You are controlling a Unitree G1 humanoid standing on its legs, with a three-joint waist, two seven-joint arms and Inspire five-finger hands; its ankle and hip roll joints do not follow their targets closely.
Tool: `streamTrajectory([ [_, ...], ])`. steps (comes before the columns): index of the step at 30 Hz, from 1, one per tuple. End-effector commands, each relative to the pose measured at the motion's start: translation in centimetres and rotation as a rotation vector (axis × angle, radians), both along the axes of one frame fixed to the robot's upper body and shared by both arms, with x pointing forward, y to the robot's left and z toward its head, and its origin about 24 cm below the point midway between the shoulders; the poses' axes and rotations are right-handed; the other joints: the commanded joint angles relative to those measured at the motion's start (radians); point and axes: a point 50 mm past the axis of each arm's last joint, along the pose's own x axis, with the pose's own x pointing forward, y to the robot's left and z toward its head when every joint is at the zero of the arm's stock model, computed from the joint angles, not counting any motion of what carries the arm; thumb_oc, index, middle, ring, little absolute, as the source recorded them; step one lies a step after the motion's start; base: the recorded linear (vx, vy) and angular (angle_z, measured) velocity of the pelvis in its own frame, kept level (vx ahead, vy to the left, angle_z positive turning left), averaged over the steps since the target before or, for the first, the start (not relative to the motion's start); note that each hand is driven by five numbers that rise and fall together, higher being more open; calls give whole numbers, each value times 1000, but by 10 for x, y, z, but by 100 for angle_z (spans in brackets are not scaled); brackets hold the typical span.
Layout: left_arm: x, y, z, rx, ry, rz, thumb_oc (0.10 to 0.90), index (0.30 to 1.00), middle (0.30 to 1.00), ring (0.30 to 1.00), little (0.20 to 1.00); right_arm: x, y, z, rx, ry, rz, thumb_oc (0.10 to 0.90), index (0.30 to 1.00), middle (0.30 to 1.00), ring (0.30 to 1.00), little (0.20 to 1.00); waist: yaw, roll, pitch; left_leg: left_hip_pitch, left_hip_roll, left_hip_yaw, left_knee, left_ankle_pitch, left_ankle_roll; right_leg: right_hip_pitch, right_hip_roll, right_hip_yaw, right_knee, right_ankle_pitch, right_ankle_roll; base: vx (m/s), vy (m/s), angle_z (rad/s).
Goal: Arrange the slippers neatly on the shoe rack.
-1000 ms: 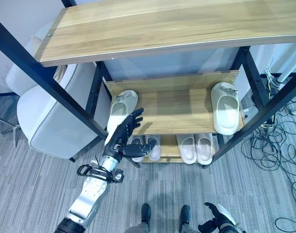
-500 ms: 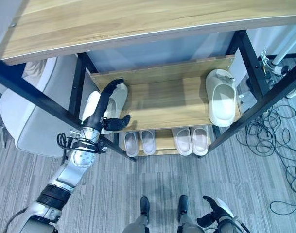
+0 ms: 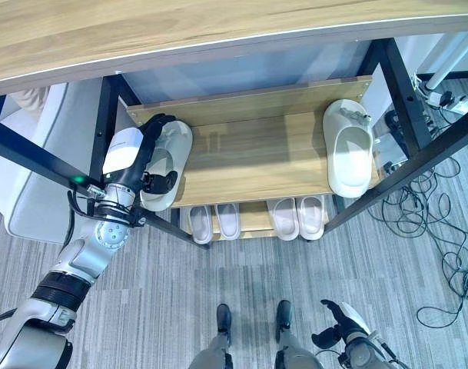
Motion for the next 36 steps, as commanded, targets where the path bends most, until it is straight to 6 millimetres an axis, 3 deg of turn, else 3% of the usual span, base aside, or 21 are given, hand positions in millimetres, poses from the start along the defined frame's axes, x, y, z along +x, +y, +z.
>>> streamTrajectory([
  [1,-3,15,61,24,-246,26,800,900,900,900,900,-7,6,-1,36,-17,15,800,900,900,900,900,9,-37,-87,-95,-52,-29,-1,44,-20,-32,-39,-7,6,-36,125,0,0,0],
  [12,-4,21,74,176,-232,37,800,900,900,900,900,-9,8,-4,41,10,30,800,900,900,900,900,20,-45,-96,-77,-49,-33,-1,36,-22,-10,-44,-20,6,-42,126,2,2,3],
  [22,-4,41,80,501,-196,140,800,900,900,900,900,-1,8,0,37,-16,49,800,900,900,900,900,25,-52,-93,-88,-49,-29,-1,37,-18,-24,-44,-18,6,-31,128,-5,5,1],
  [36,10,45,90,591,-169,199,800,900,900,900,900,11,6,7,30,-41,61,800,900,900,900,900,14,-60,-75,-113,-47,-26,-1,46,-14,-52,-43,-13,6,-22,130,0,0,0],
])
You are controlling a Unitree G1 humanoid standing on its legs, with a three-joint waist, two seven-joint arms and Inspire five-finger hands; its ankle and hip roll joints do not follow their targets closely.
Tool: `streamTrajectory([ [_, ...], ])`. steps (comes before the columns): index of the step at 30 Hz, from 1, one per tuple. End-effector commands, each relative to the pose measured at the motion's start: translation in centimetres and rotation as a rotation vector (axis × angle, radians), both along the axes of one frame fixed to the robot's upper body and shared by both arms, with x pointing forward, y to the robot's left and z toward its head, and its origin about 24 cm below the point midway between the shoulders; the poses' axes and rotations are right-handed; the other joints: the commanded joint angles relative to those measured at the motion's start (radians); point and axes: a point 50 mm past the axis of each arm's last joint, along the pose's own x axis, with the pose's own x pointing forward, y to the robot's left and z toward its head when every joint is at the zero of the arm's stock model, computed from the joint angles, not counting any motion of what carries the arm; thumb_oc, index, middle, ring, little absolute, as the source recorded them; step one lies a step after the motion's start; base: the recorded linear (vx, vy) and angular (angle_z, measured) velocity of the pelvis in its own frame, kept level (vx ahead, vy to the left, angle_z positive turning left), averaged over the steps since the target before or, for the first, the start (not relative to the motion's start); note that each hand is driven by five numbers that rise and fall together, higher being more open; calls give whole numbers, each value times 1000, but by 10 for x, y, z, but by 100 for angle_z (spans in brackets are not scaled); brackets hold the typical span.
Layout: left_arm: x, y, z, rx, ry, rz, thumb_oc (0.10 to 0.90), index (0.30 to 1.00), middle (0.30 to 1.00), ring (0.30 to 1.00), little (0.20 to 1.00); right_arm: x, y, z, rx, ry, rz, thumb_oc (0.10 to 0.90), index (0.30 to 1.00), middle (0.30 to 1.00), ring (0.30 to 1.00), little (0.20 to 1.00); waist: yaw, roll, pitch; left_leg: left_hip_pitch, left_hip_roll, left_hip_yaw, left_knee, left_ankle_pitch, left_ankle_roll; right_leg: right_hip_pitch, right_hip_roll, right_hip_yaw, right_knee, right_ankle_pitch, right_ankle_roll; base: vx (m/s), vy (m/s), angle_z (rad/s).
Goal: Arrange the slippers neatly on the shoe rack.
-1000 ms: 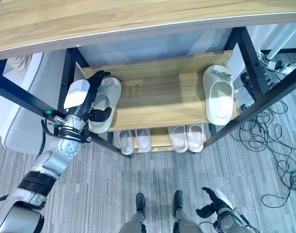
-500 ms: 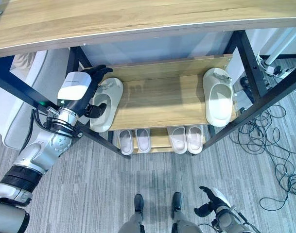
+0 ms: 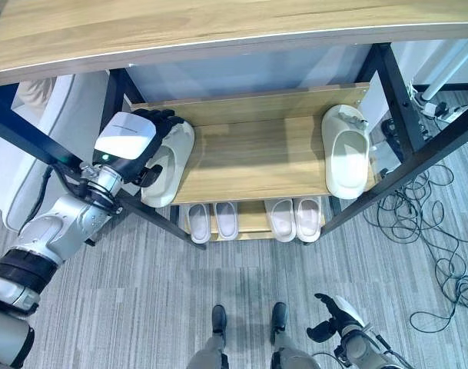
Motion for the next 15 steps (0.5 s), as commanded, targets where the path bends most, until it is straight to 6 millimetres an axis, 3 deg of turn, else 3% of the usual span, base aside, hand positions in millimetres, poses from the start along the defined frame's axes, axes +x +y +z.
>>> streamTrajectory([
  [1,4,35,55,41,-172,170,800,900,900,900,900,-5,-2,2,18,-17,15,800,900,900,900,900,9,-50,-70,-100,-63,-4,-13,47,-12,-53,-59,8,6,-25,139,0,0,0],
  [15,13,42,60,27,-183,240,800,900,900,900,900,1,4,4,49,-32,17,800,900,900,900,900,-4,-62,-58,-116,-62,-2,-13,49,-11,-75,-59,19,6,-18,140,0,0,0],
])
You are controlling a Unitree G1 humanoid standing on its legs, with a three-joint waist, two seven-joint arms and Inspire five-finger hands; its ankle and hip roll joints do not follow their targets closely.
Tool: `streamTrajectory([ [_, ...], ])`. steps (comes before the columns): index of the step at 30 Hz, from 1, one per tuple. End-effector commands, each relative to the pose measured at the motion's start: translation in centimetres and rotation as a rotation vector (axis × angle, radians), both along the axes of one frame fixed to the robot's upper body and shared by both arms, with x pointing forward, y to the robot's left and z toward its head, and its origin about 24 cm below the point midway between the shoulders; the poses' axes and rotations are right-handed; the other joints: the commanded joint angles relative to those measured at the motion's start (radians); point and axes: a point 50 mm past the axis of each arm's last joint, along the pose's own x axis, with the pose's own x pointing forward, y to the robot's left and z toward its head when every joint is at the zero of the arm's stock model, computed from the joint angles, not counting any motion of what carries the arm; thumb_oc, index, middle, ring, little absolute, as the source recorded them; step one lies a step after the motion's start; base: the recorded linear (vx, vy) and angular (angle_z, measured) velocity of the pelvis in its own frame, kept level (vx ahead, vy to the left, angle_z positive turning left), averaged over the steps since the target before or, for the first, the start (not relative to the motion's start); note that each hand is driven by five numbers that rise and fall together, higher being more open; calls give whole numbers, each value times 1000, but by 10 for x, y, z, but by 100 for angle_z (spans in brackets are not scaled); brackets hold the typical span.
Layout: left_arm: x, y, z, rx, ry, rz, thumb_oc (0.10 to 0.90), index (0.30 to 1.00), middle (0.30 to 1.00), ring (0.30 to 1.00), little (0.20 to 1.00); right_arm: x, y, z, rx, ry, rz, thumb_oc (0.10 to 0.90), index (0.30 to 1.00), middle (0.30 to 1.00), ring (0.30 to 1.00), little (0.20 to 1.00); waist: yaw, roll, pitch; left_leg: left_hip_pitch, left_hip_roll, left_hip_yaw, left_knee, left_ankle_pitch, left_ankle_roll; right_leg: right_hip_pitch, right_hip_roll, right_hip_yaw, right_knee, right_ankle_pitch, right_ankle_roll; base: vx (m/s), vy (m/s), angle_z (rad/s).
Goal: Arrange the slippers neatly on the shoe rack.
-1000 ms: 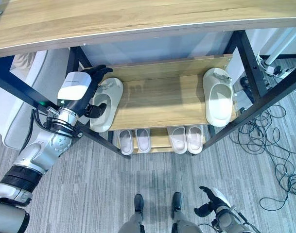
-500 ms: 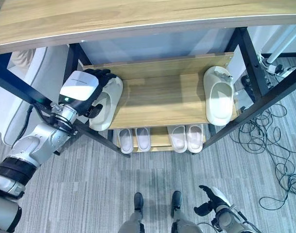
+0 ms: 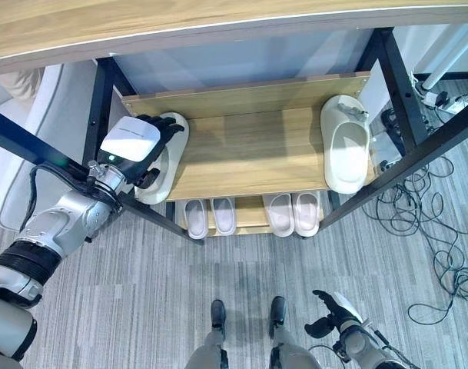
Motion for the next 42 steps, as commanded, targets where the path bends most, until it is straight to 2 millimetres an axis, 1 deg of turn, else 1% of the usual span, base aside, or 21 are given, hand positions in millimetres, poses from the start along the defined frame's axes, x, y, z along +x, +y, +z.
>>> streamTrajectory([
  [1,6,36,70,-48,-243,189,800,900,900,900,900,-4,4,2,28,-33,17,800,900,900,900,900,3,-59,-56,-85,-63,-8,-15,47,-8,-41,-65,9,6,-24,148,0,0,0],
  [9,12,34,76,-40,-267,206,800,900,900,900,900,-5,6,1,38,-38,22,800,900,900,900,900,-8,-61,-60,-83,-63,-5,-15,42,-9,-43,-64,14,6,-25,148,6,2,-1],
  [13,14,33,84,-81,-311,213,800,900,900,900,900,-5,7,1,40,-39,27,800,900,900,900,900,-11,-62,-61,-84,-63,-4,-15,41,-9,-45,-66,15,6,-25,148,0,0,0],
  [14,14,32,88,-92,-338,215,800,900,900,900,900,-5,8,1,40,-41,30,800,900,900,900,900,-12,-62,-62,-84,-64,-5,-15,40,-9,-46,-66,14,6,-25,147,0,0,0],
  [28,24,38,99,-71,-374,318,800,900,900,900,900,1,12,5,46,-65,54,800,900,900,900,900,-31,-61,-59,-96,-61,-1,-15,41,-9,-66,-68,20,6,-20,149,0,0,0],
  [29,25,38,100,-66,-371,321,679,719,719,719,719,0,12,5,46,-64,55,800,900,900,900,900,-32,-62,-58,-99,-60,1,-15,42,-9,-69,-67,22,6,-19,149,0,0,0],
  [30,26,38,100,-66,-367,327,547,521,521,521,521,0,12,5,47,-62,55,800,900,900,900,900,-35,-63,-57,-100,-60,2,-15,43,-9,-70,-68,22,6,-19,149,0,0,0],
  [31,26,37,100,-66,-368,326,521,481,481,481,481,0,12,5,47,-62,55,800,900,900,900,900,-34,-63,-57,-101,-60,2,-15,43,-9,-71,-68,22,6,-19,149,0,0,0],
  [32,27,37,99,-77,-361,329,400,300,300,300,300,-2,11,5,50,-60,48,800,900,900,900,900,-38,-63,-57,-102,-61,3,-15,43,-9,-74,-68,23,6,-17,149,0,0,0],
  [37,29,30,102,-120,-369,298,400,300,300,300,300,-3,12,4,53,-55,44,800,900,900,900,900,-40,-64,-56,-101,-61,2,-15,41,-8,-73,-69,26,6,-17,148,0,0,0],
  [39,28,23,99,-143,-368,259,400,300,300,300,300,-4,13,3,60,-51,43,800,900,900,900,900,-37,-65,-56,-99,-62,3,-15,40,-9,-71,-68,26,6,-17,147,0,0,0],
  [40,28,24,99,-144,-367,260,400,300,300,300,300,-5,13,3,59,-51,44,800,900,900,900,900,-38,-64,-57,-99,-62,4,-15,40,-9,-71,-68,27,6,-17,147,0,0,0],
  [42,28,15,95,-186,-366,214,400,300,300,300,300,-5,15,2,66,-50,45,800,900,900,900,900,-36,-65,-57,-96,-62,3,-15,40,-10,-68,-67,27,6,-20,145,0,0,0],
])
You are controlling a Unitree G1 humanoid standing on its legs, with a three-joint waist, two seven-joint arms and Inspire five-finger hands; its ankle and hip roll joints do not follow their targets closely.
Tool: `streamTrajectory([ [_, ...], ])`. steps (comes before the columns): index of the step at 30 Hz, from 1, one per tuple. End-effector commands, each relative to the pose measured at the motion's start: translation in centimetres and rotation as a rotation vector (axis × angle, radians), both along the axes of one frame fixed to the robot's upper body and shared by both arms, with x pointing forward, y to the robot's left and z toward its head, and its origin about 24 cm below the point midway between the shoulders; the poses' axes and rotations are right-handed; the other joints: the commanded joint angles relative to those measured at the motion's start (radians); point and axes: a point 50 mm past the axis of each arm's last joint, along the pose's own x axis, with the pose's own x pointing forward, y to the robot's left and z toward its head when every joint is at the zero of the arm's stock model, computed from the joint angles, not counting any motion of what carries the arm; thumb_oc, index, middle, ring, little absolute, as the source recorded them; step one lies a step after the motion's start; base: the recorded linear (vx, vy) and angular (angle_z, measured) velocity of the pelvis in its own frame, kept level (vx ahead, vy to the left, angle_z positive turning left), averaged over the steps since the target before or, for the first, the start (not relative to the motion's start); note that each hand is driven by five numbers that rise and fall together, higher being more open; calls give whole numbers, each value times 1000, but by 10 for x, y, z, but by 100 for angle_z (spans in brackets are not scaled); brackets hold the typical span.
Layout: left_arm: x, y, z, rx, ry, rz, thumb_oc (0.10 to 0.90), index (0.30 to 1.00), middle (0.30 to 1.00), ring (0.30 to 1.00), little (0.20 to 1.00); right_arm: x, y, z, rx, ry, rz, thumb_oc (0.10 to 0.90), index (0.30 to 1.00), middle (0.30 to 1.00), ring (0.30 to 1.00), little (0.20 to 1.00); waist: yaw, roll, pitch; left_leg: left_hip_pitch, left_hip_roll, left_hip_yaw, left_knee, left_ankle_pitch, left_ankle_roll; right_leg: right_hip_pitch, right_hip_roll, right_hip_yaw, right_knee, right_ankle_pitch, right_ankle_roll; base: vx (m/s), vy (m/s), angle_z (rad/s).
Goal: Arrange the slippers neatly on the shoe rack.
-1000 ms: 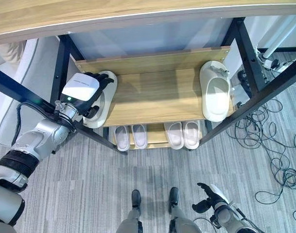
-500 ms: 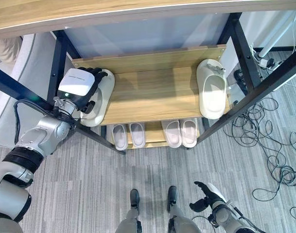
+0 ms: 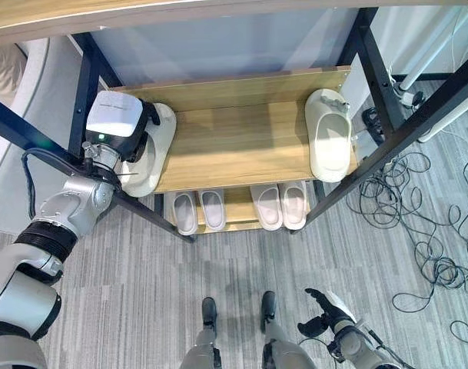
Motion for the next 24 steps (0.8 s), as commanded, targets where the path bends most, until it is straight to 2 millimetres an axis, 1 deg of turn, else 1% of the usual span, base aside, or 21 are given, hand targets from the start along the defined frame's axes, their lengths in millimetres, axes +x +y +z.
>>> streamTrajectory([
  [1,1,16,68,-112,-212,63,400,300,300,300,300,0,3,4,29,-40,8,800,900,900,900,900,-9,-20,-30,-40,-60,-10,-11,7,-9,-4,-69,8,6,-52,146,0,0,0],
  [4,0,12,65,-139,-212,38,400,300,300,300,300,0,4,4,30,-40,9,800,900,900,900,900,-7,-20,-29,-38,-59,-9,-11,6,-10,0,-68,8,6,-54,145,0,0,0],
  [5,-1,7,61,-169,-213,8,400,300,300,300,300,0,5,4,34,-41,8,800,900,900,900,900,-3,-22,-29,-35,-58,-8,-11,5,-11,4,-67,7,6,-56,144,0,0,0],
  [7,-2,2,52,-213,-207,-15,400,300,300,300,300,-1,5,3,33,-41,4,800,900,900,900,900,0,-22,-28,-31,-57,-8,-11,4,-12,8,-67,7,6,-57,143,0,0,0],
  [10,-5,-5,37,-339,-198,-57,400,300,300,300,300,-4,5,2,29,-33,-4,800,900,900,900,900,3,-21,-25,-27,-55,-10,-11,4,-13,12,-66,5,6,-58,141,0,0,0],
  [13,-7,-18,23,-424,-187,-111,400,300,300,300,300,-6,4,0,26,-25,-17,800,900,900,900,900,3,-22,-24,-20,-55,-8,-11,2,-14,16,-65,4,6,-59,140,0,0,0],
  [16,-8,-31,15,-469,-177,-158,400,300,300,300,300,-10,4,-1,27,-21,-26,800,900,900,900,900,2,-24,-23,-11,-52,-5,-11,0,-14,23,-64,3,6,-61,138,0,0,0],
  [17,-9,-37,13,-487,-177,-181,400,300,300,300,300,-11,3,-1,28,-20,-30,800,900,900,900,900,2,-24,-22,-9,-51,-3,-11,0,-14,26,-64,2,6,-62,138,0,0,0],
  [18,-9,-37,13,-488,-177,-181,400,300,300,300,300,-11,3,-1,28,-20,-30,800,900,900,900,900,2,-24,-22,-9,-51,-3,-11,0,-14,26,-64,2,6,-62,138,0,0,0],
  [19,-11,-49,10,-556,-181,-235,400,300,300,300,300,-12,3,-1,27,-22,-34,800,900,900,900,900,0,-26,-21,-4,-50,-2,-11,-1,-14,30,-64,2,6,-63,138,0,0,0],
  [20,-13,-55,9,-597,-181,-266,400,300,300,300,300,-12,2,-1,25,-22,-36,800,900,900,900,900,-1,-25,-20,-1,-50,-2,-11,-2,-14,32,-64,3,6,-64,137,0,0,0],
  [22,-15,-62,5,-655,-180,-297,400,300,300,300,300,-14,1,-1,20,-24,-38,800,900,900,900,900,-3,-24,-20,5,-49,4,-11,-4,-14,35,-64,4,6,-64,138,-17,1,-4],
  [24,-16,-66,6,-681,-191,-313,400,300,300,300,300,-14,-3,1,12,-30,-42,800,900,900,900,900,-5,-22,-19,7,-50,10,-11,-6,-12,34,-65,8,6,-62,139,-21,22,-11],
])
